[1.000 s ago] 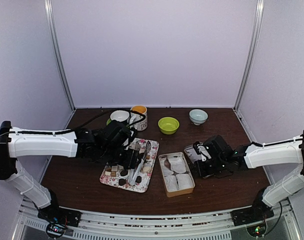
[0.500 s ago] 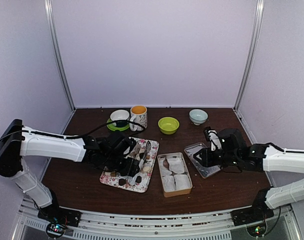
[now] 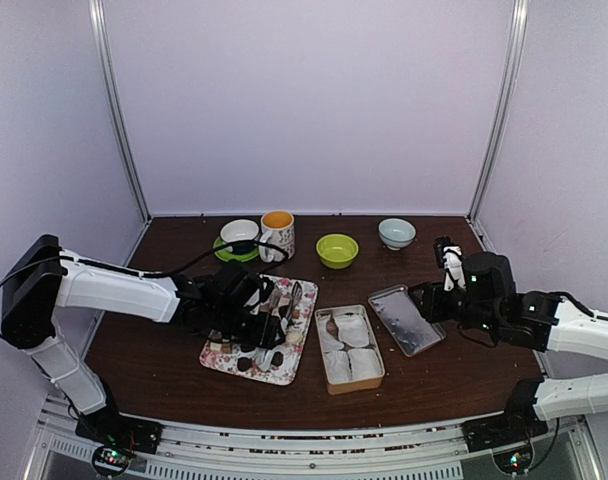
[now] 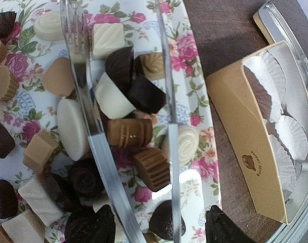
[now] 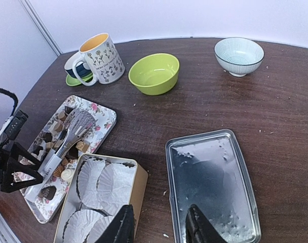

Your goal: Pack the chocolate

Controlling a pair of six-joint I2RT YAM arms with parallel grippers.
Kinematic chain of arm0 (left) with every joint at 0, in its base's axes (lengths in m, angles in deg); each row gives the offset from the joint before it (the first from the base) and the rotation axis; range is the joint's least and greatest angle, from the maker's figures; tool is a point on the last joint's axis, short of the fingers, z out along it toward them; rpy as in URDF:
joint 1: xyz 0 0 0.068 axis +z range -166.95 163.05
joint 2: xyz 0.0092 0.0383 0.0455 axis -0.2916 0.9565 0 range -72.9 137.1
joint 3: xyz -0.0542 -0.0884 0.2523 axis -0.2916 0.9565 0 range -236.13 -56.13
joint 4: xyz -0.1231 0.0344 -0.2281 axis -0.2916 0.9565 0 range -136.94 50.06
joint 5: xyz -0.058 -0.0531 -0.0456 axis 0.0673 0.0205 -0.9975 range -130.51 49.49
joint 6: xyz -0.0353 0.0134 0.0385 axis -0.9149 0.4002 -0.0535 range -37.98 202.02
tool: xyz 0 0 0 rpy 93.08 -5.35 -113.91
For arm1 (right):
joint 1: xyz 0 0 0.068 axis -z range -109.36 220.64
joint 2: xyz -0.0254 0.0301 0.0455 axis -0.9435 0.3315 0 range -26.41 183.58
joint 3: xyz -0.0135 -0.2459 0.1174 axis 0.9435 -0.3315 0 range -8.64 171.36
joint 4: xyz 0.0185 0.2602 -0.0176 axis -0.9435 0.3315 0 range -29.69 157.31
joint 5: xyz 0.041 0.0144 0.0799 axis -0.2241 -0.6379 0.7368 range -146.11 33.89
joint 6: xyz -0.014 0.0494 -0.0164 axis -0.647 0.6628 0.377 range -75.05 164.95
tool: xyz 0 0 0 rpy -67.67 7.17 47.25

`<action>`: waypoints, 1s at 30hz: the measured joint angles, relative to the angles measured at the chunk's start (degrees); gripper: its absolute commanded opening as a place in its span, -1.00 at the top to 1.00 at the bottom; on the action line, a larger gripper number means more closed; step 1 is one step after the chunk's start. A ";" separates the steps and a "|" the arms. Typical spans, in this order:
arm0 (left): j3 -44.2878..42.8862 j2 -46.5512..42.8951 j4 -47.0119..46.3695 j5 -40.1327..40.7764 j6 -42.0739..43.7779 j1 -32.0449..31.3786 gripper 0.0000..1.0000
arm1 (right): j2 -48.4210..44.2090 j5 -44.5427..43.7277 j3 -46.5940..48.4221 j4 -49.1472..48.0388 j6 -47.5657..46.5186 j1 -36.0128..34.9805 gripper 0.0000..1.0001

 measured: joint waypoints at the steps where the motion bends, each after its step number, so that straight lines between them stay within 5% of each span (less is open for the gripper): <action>1: 0.00 0.37 -0.17 -0.15 -0.33 0.39 -0.27 | -0.15 -0.33 -0.02 -0.02 0.00 0.04 0.31; 30: -1.66 5.51 -0.33 0.61 -1.57 0.50 0.06 | -3.74 -3.82 -1.18 -0.46 -0.20 0.66 0.31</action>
